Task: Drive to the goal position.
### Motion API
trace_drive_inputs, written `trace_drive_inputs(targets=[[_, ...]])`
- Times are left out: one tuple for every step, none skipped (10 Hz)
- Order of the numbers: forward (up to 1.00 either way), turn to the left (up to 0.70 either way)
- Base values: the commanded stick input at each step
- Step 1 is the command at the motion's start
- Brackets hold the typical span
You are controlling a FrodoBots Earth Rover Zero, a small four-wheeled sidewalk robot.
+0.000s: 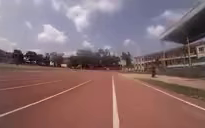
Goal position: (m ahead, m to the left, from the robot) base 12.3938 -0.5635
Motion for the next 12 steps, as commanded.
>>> trace_drive_inputs(targets=[[0.7,0.0],[0.7,0.0],[0.7,0.0],[0.7,0.0],[0.7,0.0],[0.7,0.0],[0.7,0.0],[0.7,0.0],[0.7,0.0],[0.7,0.0],[0.7,0.0],[0.7,0.0]])
